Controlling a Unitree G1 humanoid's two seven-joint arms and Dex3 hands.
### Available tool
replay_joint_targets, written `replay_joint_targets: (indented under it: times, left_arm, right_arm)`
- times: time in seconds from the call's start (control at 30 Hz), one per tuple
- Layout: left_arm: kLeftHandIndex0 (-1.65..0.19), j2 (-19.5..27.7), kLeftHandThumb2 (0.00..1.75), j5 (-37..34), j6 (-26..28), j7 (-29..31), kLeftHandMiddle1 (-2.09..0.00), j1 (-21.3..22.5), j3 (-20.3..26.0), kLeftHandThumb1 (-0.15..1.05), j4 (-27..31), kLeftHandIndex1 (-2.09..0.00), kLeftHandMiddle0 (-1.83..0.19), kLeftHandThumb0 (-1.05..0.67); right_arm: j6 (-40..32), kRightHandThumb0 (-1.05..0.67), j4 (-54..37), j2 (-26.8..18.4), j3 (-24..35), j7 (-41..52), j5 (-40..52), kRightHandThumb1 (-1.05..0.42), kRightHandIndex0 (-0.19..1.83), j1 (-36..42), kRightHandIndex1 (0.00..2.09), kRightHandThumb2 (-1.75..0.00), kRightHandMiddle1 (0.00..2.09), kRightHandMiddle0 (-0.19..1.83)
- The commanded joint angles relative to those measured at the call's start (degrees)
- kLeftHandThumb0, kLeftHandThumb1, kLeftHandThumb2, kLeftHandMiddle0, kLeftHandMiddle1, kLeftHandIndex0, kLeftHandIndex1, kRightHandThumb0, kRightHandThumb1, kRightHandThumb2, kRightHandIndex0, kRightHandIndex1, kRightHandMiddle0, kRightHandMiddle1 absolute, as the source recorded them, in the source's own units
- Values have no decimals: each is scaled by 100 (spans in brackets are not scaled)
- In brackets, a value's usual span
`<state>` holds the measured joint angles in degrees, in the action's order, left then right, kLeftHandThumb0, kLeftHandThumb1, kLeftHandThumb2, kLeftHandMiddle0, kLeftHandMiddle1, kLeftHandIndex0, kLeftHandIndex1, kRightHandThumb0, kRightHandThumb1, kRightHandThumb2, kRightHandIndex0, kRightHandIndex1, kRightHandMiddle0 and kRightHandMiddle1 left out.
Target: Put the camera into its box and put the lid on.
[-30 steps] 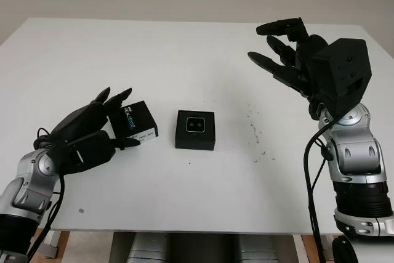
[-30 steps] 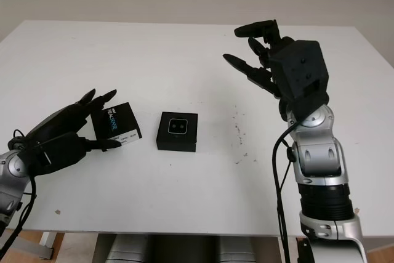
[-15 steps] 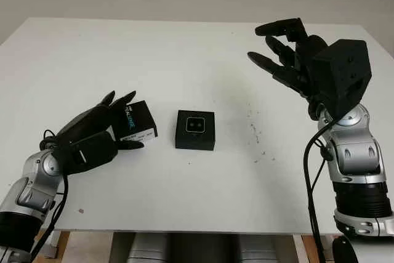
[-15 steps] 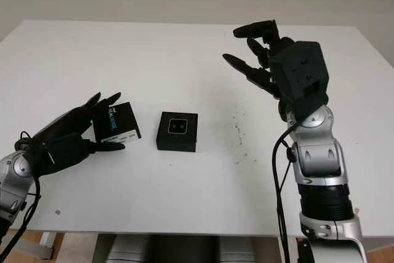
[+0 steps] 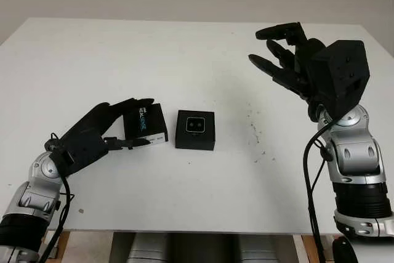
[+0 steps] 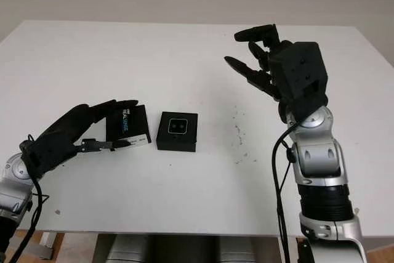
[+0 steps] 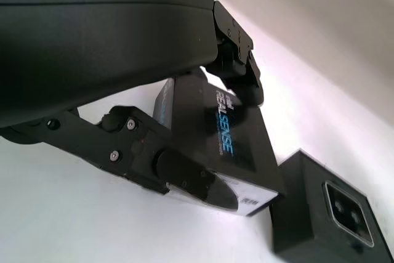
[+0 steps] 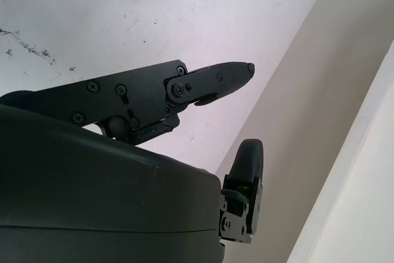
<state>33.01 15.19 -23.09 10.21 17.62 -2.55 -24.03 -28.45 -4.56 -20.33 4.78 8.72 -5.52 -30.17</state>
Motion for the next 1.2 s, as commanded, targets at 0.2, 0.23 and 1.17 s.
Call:
replay_joint_targets:
  times: [0.2,0.23,1.17]
  left_arm:
    - [-34,37,6,1189,-966,-1348,-135,94,-296,93,-614,-125,-39,-17]
    - [-33,51,6,1313,-1034,-1480,-135,107,-331,94,-659,-126,-39,-16]
    - [-27,-253,6,-985,1327,406,-157,24,276,101,1260,-136,-38,-17]
  right_arm:
    - [-44,-42,-162,-24,26,7,60,-105,21,55,7,-10,135,-9]
    - [-46,-43,-162,-19,37,13,79,-105,21,58,7,-9,135,-9]
    - [307,-42,-26,11,124,173,456,-105,22,105,7,-9,134,-13]
